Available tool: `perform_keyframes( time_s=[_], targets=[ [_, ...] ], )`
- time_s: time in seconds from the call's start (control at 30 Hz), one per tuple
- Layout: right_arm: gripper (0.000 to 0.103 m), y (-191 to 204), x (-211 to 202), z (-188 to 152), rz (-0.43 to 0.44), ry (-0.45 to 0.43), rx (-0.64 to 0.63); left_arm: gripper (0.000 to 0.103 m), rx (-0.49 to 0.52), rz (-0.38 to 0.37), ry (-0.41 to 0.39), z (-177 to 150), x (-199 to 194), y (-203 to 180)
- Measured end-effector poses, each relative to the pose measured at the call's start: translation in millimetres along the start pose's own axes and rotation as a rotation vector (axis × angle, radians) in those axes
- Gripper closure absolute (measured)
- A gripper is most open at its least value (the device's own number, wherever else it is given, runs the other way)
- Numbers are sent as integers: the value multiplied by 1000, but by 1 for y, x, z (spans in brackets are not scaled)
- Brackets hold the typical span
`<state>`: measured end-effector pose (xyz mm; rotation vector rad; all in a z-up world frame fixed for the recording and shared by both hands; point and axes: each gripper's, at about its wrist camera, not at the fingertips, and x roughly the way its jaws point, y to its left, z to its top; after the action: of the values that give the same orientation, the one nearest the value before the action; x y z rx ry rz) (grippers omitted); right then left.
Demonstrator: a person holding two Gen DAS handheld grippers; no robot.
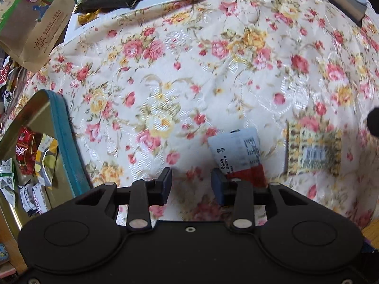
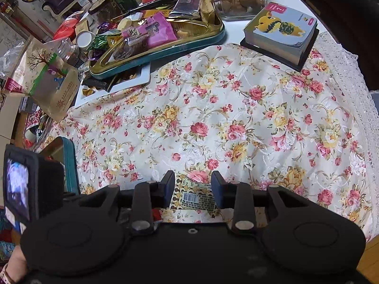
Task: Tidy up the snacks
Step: 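Grasp the red-and-white packet with the left tool while the right tool reaches the patterned packet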
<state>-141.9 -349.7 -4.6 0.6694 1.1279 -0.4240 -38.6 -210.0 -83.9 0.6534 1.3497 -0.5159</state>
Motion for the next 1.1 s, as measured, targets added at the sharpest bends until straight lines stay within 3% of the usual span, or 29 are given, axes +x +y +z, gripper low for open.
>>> perform_keyframes(
  time_s=[0.23,0.37,0.7,1.1],
  targets=[
    [67,-5,-11,4,4,-33,20,61,-54,-10,-40,32,-9,-9],
    [67,-10,-15,7,10,-47,37,61,-74,-61,-56,46,-23,-3],
    [67,-15,-15,9,0,-51,66,61,-53,-185,-52,21,-33,-5],
    [67,-15,-9,9,-13,-39,52,60,-30,-173,-22,23,-15,-18]
  ],
)
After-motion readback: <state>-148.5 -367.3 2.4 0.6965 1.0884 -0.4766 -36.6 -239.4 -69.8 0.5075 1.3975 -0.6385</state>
